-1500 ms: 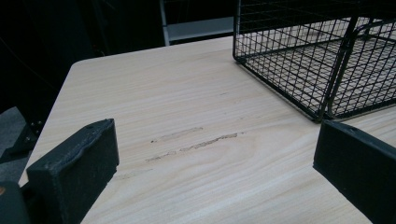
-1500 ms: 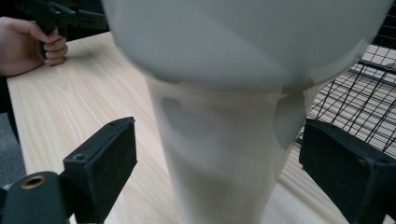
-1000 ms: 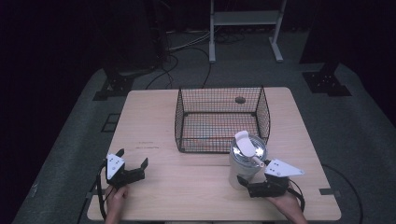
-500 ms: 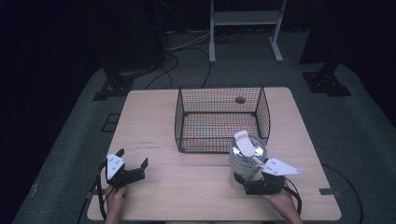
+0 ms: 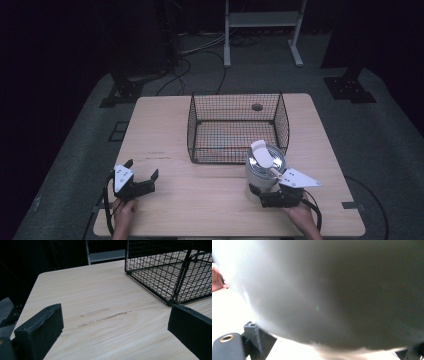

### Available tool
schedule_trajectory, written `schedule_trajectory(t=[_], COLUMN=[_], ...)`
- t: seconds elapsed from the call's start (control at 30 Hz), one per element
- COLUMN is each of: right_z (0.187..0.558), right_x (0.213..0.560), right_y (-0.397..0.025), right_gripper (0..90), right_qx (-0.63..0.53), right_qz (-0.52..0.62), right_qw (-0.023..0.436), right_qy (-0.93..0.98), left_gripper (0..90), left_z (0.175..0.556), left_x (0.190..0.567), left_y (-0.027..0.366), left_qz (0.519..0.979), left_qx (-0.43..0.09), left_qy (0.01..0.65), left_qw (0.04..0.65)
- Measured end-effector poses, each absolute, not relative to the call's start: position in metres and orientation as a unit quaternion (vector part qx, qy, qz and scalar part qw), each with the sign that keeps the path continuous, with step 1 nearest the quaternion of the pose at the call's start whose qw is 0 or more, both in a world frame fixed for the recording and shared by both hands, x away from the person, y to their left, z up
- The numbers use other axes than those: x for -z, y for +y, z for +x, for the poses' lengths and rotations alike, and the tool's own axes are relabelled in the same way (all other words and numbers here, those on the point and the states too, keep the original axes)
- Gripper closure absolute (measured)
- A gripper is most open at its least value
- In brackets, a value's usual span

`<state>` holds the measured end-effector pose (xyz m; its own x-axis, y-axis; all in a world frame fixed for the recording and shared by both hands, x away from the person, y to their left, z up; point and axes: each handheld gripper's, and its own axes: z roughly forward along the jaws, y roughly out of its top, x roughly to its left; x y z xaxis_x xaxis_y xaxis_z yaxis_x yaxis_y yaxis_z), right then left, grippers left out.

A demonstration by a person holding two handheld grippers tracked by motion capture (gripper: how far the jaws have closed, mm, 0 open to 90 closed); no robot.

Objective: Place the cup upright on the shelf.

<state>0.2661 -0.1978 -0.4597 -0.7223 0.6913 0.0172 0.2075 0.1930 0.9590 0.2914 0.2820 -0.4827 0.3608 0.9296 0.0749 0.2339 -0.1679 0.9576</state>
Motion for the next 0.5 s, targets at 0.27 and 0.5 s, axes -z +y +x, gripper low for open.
schedule_trajectory(t=[0.27,0.5], right_z=[0.2673,0.2686], right_x=[0.4582,0.4565], right_y=[-0.1987,-0.199], right_gripper=[9.0,9.0], right_qx=[-0.556,-0.567], right_qz=[0.299,0.298], right_qw=[0.211,0.204], right_qy=[0.746,0.74], left_gripper=[0.0,0.0], left_z=[0.2914,0.2913], left_x=[0.4827,0.4826], left_y=[0.282,0.2822], left_qz=[0.672,0.672], left_qx=[-0.364,-0.363], left_qy=[0.433,0.433], left_qw=[0.478,0.478])
